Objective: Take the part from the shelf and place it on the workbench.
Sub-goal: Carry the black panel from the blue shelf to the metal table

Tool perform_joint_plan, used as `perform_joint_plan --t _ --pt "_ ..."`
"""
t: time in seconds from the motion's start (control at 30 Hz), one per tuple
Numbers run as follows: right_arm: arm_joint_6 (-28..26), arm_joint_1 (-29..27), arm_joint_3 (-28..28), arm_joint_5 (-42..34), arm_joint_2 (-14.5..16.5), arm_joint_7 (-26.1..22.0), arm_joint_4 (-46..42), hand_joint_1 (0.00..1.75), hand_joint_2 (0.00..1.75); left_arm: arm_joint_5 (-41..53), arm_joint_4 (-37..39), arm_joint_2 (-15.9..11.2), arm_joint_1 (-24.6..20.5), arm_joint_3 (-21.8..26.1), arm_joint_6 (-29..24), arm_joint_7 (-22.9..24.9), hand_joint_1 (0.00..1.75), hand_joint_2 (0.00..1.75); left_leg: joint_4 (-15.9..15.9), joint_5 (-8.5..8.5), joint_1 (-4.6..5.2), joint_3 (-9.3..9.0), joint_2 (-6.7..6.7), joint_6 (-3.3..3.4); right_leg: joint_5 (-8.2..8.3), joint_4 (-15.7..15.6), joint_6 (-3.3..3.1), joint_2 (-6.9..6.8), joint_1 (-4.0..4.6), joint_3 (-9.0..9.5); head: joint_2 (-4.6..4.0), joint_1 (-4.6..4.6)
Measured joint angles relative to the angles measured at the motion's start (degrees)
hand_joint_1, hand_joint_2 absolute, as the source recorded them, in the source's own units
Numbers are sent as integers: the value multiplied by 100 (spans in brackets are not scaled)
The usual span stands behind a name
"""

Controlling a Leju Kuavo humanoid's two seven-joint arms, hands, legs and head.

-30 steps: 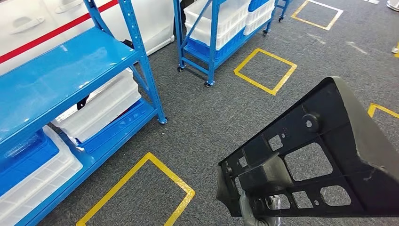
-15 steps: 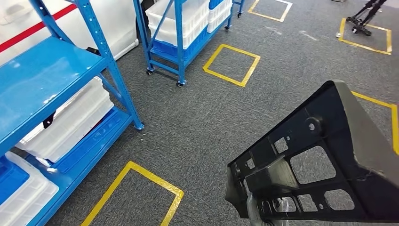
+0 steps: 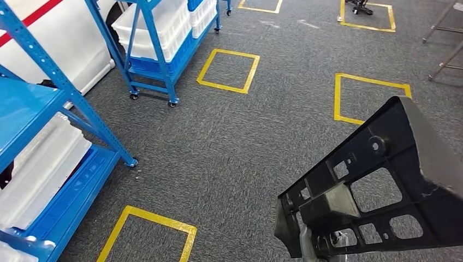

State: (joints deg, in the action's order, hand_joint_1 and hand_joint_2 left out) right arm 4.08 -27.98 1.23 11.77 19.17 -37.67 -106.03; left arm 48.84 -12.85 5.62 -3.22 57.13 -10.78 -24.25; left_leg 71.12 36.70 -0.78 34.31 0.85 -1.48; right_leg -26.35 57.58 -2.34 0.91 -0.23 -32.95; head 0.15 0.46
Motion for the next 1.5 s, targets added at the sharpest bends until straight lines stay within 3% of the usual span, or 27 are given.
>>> perform_joint_plan --t 0.03,0.07,0.13,0.17,0.23,0.27,0.3,0.33,0.37,0.47,0.53,0.57,0.63,0.67,0.73,0.77,0.83,0.87,0.97,1.03,1.1,1.13,1.2,1.27,1.33,1.4,1.5 --pt "7 -7 23 3 9 0 1 175 175 1 0 -7 10 9 0 4 0 0 213 22 0 117 -30 -4 -1 9 -2 96 7 -1 1 -1" --pt "9 -14 40 7 15 1 2 175 175 7 0 -12 16 14 -1 7 0 0 204 -82 0 138 -49 -4 -3 24 0 193 10 1 0 0" --pt "-11 -24 61 41 29 0 3 175 175 31 0 -29 21 17 -4 19 0 0 -401 -527 -9 -79 -176 11 -21 74 19 373 5 -1 0 -2" --pt "-38 -28 68 67 37 0 3 175 175 48 0 -37 23 18 -6 34 0 0 -771 -695 -19 -220 -346 23 -34 110 41 450 7 -17 0 -3" --pt "-99 -47 75 106 50 0 2 175 175 82 0 -47 26 18 -6 77 0 0 -1193 -818 -28 -375 -607 53 -41 160 105 593 -4 -73 0 -5" --pt "-133 -71 77 112 55 0 1 175 175 100 0 -48 25 18 -1 110 0 0 -1228 -797 -18 -390 -640 76 -28 165 147 663 -16 -99 0 -6" --pt "-162 -103 78 114 59 0 1 175 175 122 0 -45 20 17 6 144 0 0 -1247 -811 -12 -399 -572 109 -7 157 190 738 -27 -121 0 -6" --pt "-197 -141 79 119 63 0 1 175 175 141 0 -37 15 15 16 181 0 0 -1276 -833 -14 -412 -488 151 -6 169 221 737 -37 -138 0 -9" --pt "-232 -173 80 130 66 -1 -1 175 175 161 0 -28 14 13 26 212 0 0 -1311 -857 -19 -430 -407 194 -49 232 244 635 -31 -175 1 0" --pt "-345 -217 80 224 72 -1 -4 175 175 210 0 -9 36 9 50 295 0 0 -1373 -894 -12 -437 -127 276 -528 1058 294 92 -13 -589 0 41" --pt "-431 -249 80 317 74 -1 -4 175 175 237 0 3 47 9 86 338 0 0 -1371 -886 5 -426 68 285 -753 1663 329 -30 -37 -889 0 45" --pt "-470 -274 80 368 75 -1 -6 175 175 251 0 16 43 9 108 351 0 0 -1370 -878 9 -425 159 282 -716 1708 339 -58 -49 -903 0 46" --pt "-530 -319 80 449 76 -1 -20 175 175 273 0 54 25 7 133 367 0 0 -1369 -855 11 -447 310 258 -405 1153 334 -170 -57 -575 0 49" --pt "-551 -331 80 482 77 0 -34 175 175 278 0 73 18 5 137 372 0 0 -1367 -837 20 -469 375 234 -267 732 310 -327 -39 -330 0 49" --pt "-573 -340 75 519 81 -1 -64 175 175 282 0 102 6 3 138 375 0 0 -1363 -793 41 -513 486 167 -142 179 252 -550 4 -12 0 43" --pt "-581 -345 72 532 85 -1 -78 175 175 286 0 112 -1 2 140 377 0 0 -1366 -773 50 -534 540 132 -156 105 223 -580 28 24 0 38" --pt "-607 -372 67 567 92 0 -103 175 175 306 0 136 -28 -3 152 382 0 0 -1355 -738 33 -580 629 71 -138 80 163 -431 28 23 0 37" --pt "-631 -390 65 589 98 1 -119 175 175 320 0 144 -36 -8 161 384 0 0 -1288 -684 23 -577 566 45 -118 54 126 -360 15 33 0 30" --pt "-713 -411 33 649 119 1 -154 175 175 360 0 159 -30 -18 178 397 0 0 -498 -206 -9 -257 101 -3 -77 5 23 -144 -11 59 0 0" --pt "-764 -419 17 691 126 1 -157 175 175 381 1 171 -20 -24 179 415 0 0 171 61 -13 75 -26 -16 -80 11 1 27 3 62 0 -1" --pt "-796 -435 11 720 127 1 -157 175 175 393 2 187 -20 -31 179 424 0 0 174 -115 -13 135 -59 -10 -87 26 5 217 11 77 0 -1" --pt "-798 -441 5 726 127 1 -157 175 175 394 2 191 -24 -34 178 425 0 0 -139 -352 -14 24 -101 3 -96 39 16 310 10 87 0 -1" --pt "-804 -445 -9 732 128 1 -157 175 175 394 2 192 -27 -37 176 425 0 0 -894 -736 -23 -253 -342 38 -122 88 53 469 7 77 0 -2" --pt "-835 -458 -16 758 129 1 -162 175 175 398 2 193 -35 -39 179 422 0 0 -1240 -824 -14 -371 -511 73 -129 126 119 599 -5 29 0 -5" --pt "-883 -496 -18 806 129 1 -182 175 175 405 2 202 -61 -43 192 421 0 0 -1284 -827 -2 -391 -427 131 -105 115 202 719 -19 -7 1 -7" --pt "-916 -533 -18 846 128 1 -221 175 175 411 2 218 -80 -46 209 420 0 0 -1360 -874 -20 -430 -287 206 -176 212 254 574 -9 -64 0 1" --pt "-956 -542 -18 902 127 2 -285 175 175 427 2 236 -72 -49 223 419 0 0 -1414 -895 -12 -453 -50 263 -660 1100 301 69 -4 -501 0 42"
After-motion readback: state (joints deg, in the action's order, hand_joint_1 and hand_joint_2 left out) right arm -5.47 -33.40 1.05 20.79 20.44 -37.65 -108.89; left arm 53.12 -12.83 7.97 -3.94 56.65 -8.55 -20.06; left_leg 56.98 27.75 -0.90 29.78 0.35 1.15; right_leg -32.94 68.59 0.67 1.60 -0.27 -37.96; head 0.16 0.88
